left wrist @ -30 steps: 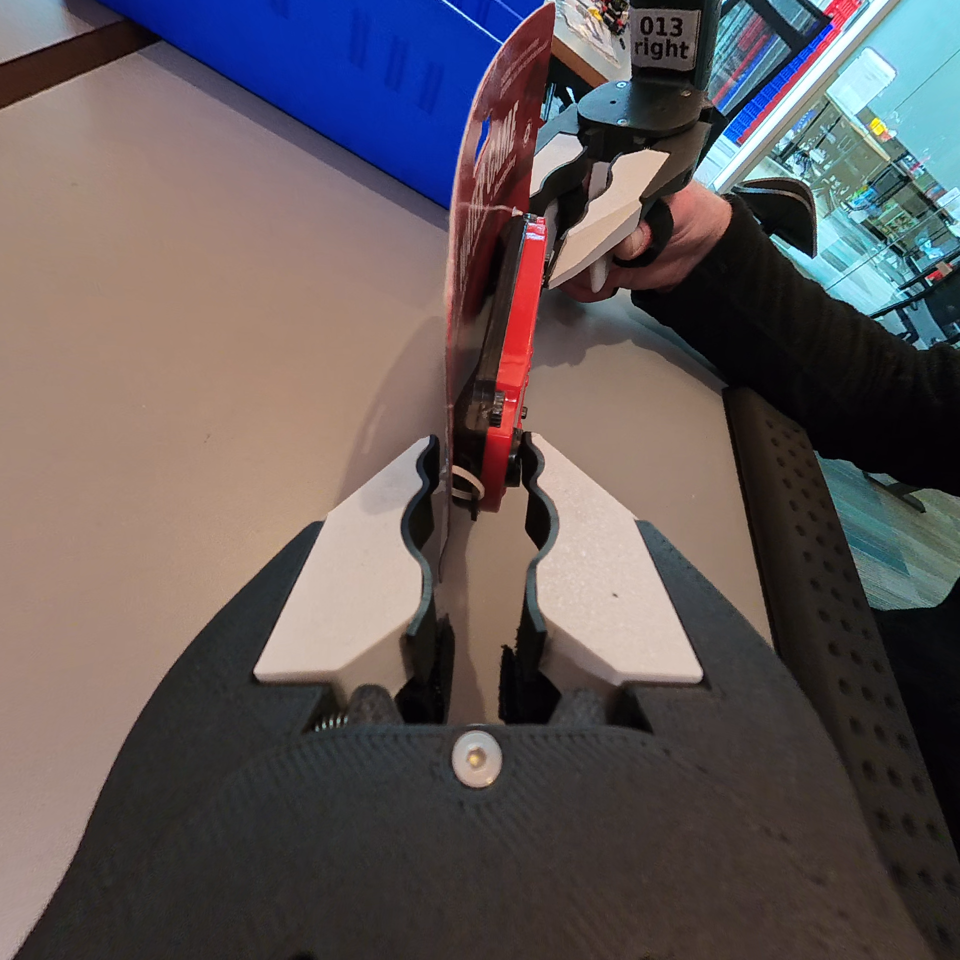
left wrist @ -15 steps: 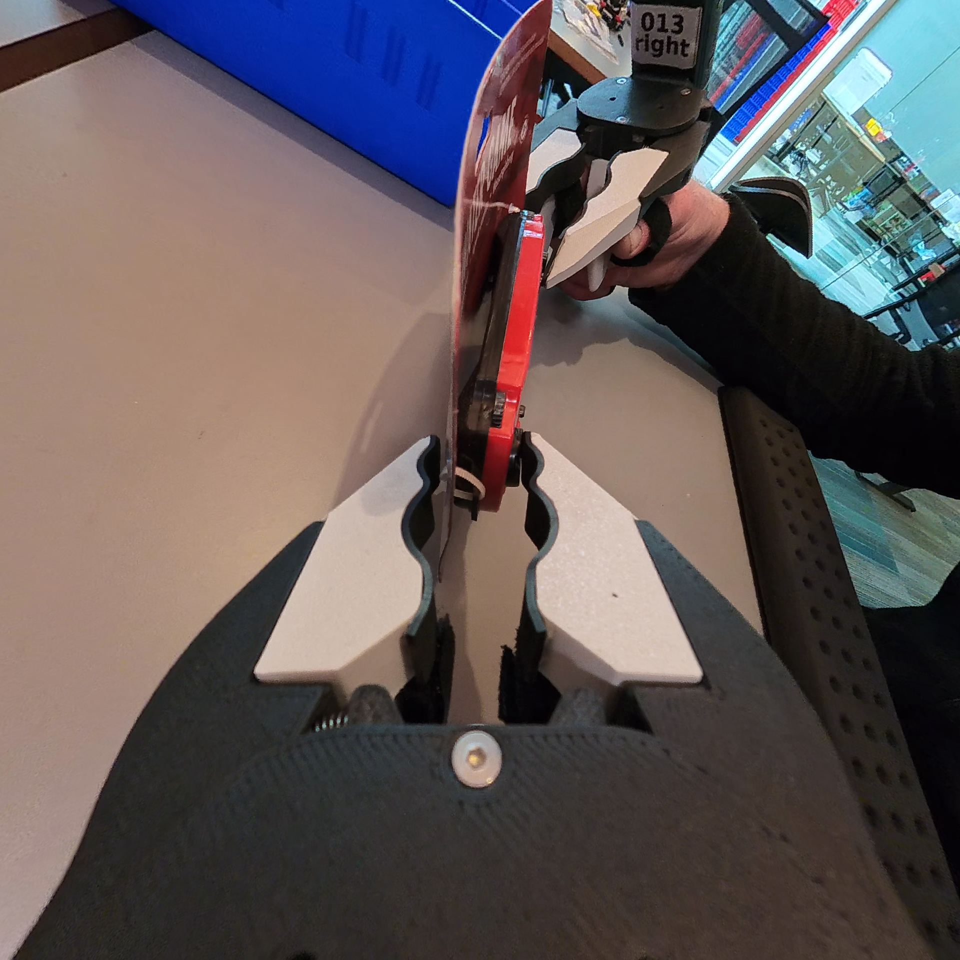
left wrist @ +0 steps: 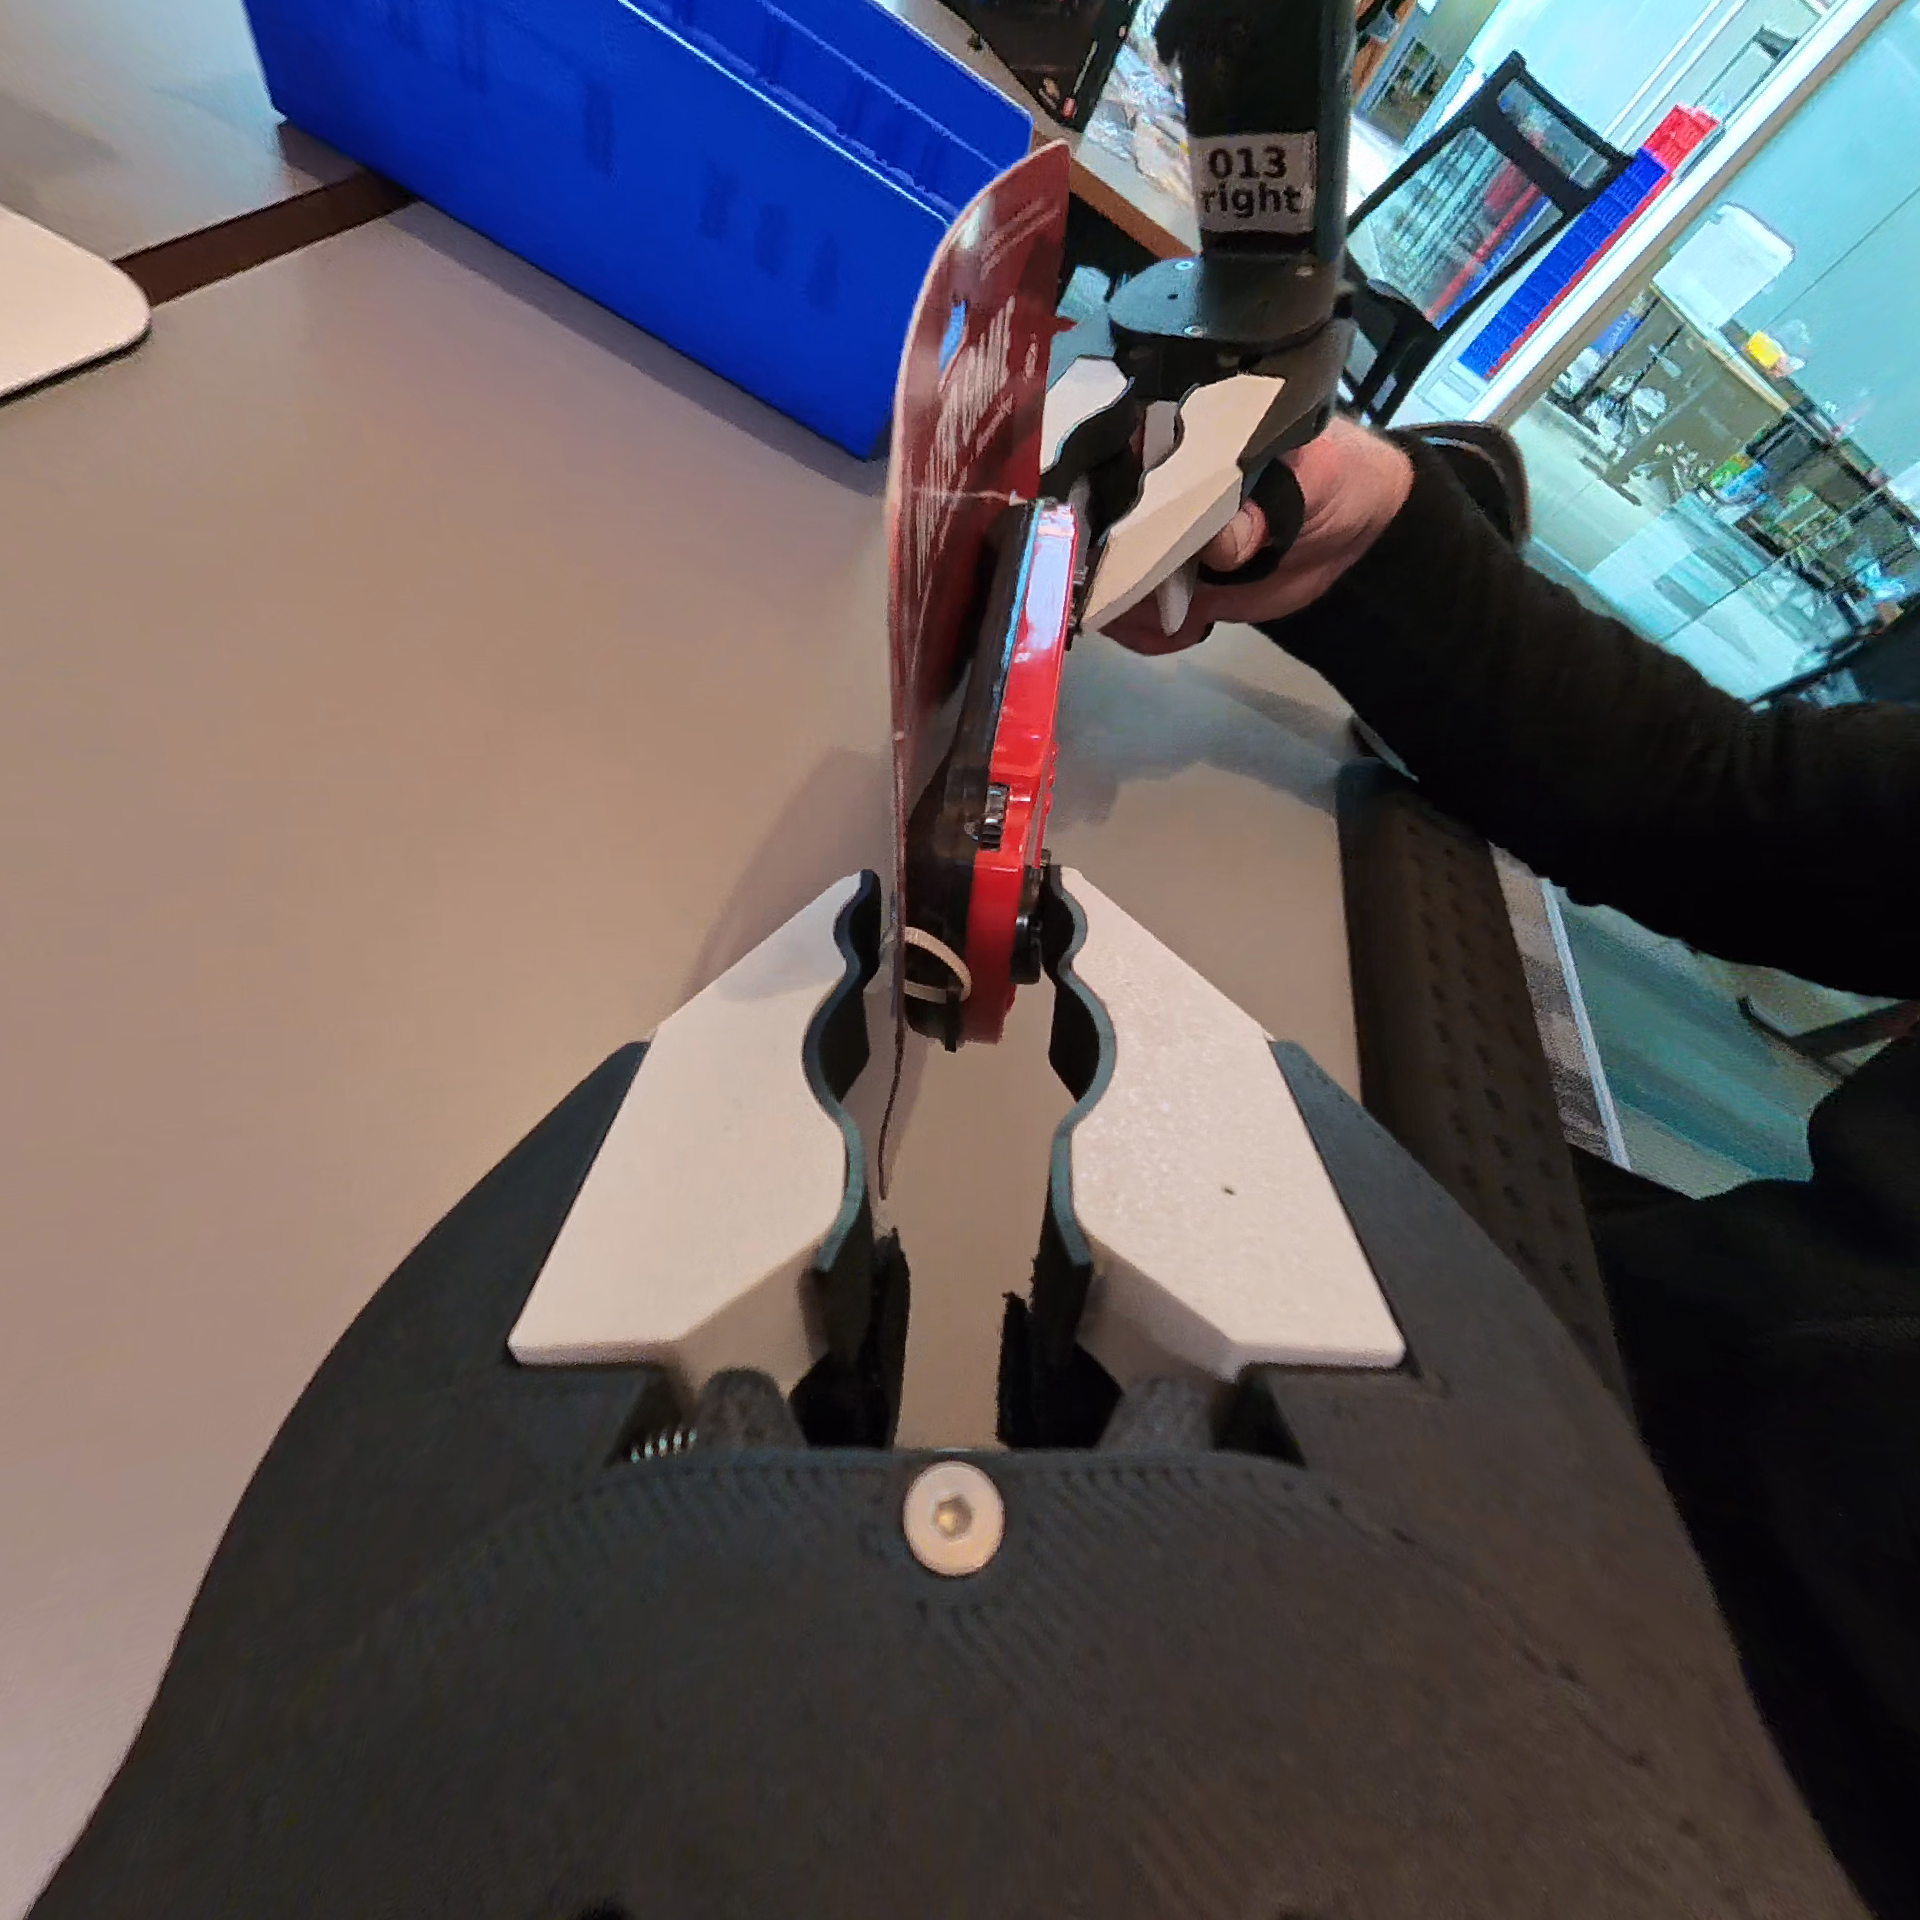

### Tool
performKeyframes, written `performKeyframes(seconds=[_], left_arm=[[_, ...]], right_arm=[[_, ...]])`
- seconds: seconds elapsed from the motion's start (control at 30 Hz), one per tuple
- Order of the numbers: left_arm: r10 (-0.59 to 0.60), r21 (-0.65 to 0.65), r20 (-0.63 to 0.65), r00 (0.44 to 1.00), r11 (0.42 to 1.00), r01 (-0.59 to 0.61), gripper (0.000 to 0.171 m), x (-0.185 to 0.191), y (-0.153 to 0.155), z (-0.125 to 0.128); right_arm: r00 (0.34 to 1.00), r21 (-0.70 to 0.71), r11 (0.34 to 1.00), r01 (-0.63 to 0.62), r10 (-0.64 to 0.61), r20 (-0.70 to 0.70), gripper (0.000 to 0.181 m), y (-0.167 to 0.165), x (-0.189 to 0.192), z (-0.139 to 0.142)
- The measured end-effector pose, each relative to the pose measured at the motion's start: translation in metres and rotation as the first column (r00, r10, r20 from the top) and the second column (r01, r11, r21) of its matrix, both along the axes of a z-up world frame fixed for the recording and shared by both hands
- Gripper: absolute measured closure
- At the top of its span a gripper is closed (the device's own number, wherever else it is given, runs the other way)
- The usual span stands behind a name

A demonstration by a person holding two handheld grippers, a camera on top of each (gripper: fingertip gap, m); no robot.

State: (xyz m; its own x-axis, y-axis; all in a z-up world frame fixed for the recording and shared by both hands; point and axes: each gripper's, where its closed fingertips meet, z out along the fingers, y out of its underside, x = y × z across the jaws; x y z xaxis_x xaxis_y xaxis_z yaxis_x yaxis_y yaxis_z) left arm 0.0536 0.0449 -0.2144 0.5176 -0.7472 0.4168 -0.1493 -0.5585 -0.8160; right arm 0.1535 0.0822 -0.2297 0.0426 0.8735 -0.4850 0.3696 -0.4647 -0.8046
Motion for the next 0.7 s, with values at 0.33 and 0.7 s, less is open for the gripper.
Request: performKeyframes(seconds=[0.33,0.7], left_arm=[[0.141,-0.103,0.159,0.977,0.987,-0.126,0.143,-0.063,-0.037,-0.009],[0.226,-0.131,0.139,0.964,0.969,-0.208,0.139,-0.089,-0.043,-0.035]], right_arm=[[0.996,-0.102,0.993,0.053,-0.046,0.072,0.152,-0.051,-0.058,-0.01],[0.995,-0.142,0.987,0.071,-0.061,0.074,0.154,-0.059,-0.082,-0.037]])
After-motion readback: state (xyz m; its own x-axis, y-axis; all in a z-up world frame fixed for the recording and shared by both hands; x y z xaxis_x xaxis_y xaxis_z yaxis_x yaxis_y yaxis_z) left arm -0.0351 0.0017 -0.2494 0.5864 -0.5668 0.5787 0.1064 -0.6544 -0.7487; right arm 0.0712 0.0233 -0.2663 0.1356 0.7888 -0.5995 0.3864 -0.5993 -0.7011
